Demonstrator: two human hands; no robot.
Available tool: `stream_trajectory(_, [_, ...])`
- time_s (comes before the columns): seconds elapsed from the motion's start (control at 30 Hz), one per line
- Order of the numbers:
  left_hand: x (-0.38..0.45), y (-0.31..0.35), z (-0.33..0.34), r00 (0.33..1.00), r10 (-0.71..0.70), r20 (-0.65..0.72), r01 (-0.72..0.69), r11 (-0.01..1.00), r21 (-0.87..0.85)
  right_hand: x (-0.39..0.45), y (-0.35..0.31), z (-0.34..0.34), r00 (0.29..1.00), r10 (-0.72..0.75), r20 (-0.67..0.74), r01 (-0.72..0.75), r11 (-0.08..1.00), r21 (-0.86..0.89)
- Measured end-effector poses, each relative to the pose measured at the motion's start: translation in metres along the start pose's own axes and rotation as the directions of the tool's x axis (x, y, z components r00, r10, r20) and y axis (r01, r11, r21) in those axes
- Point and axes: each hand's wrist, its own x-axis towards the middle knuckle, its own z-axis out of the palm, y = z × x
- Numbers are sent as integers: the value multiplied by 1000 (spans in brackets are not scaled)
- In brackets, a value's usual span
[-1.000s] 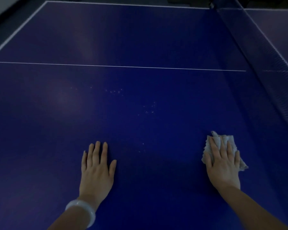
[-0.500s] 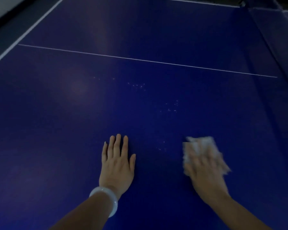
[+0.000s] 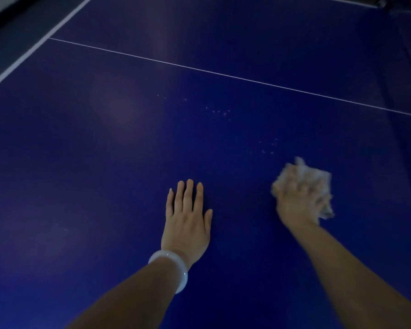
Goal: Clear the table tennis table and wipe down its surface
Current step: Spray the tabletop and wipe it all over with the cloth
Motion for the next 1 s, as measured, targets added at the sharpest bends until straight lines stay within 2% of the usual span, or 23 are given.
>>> stream_trajectory(0.07, [0,0,1,1000,4,3,-4,1000,-6,-14,17,-2,985,170,-2,-169,978,119])
stream_trajectory(0.13, [0,-1,0,1000,10,9,-10,1000,-12,-50,3,10,982,184,-41,-179,979,101])
stream_trajectory(0.23, [-1,-1,-1,1000,25,2,-24,999,-20,-90,-49,32,994,-65,-90,70,996,57])
stream_trajectory(0.33, [-1,-1,-1,1000,31,3,-31,999,-23,-74,-70,34,929,-349,-127,350,937,-11])
stream_trajectory(0.4, [0,-1,-2,1000,23,13,-22,999,-27,-39,-51,25,903,-410,-133,400,912,-95])
stream_trajectory(0.43, [0,-1,-3,1000,14,17,-14,1000,-25,-21,-38,17,929,-345,-131,333,937,-102])
stream_trajectory(0.5, [-1,0,-6,999,5,33,-5,1000,-16,3,-15,3,989,-99,-110,98,995,-13])
stream_trajectory(0.57, [-2,1,-9,999,12,49,-11,1000,-16,8,-8,-3,993,21,-113,-14,998,67])
stream_trajectory(0.67, [1,-2,-16,996,46,73,-43,998,-46,3,-13,-3,989,29,-143,-18,997,78])
stream_trajectory(0.73, [15,-10,-20,995,95,31,-93,993,-66,4,-13,-3,989,32,-143,-21,997,73])
stream_trajectory(0.8, [42,-23,-24,996,81,-20,-82,994,-77,5,-11,-3,989,23,-145,-12,997,76])
stream_trajectory(0.9, [93,-46,-32,993,-115,-26,113,992,-61,4,-10,-3,986,11,-166,6,995,97])
stream_trajectory(1.0, [126,-57,-30,957,-290,16,290,953,-82,4,-11,-4,986,14,-167,4,994,106])
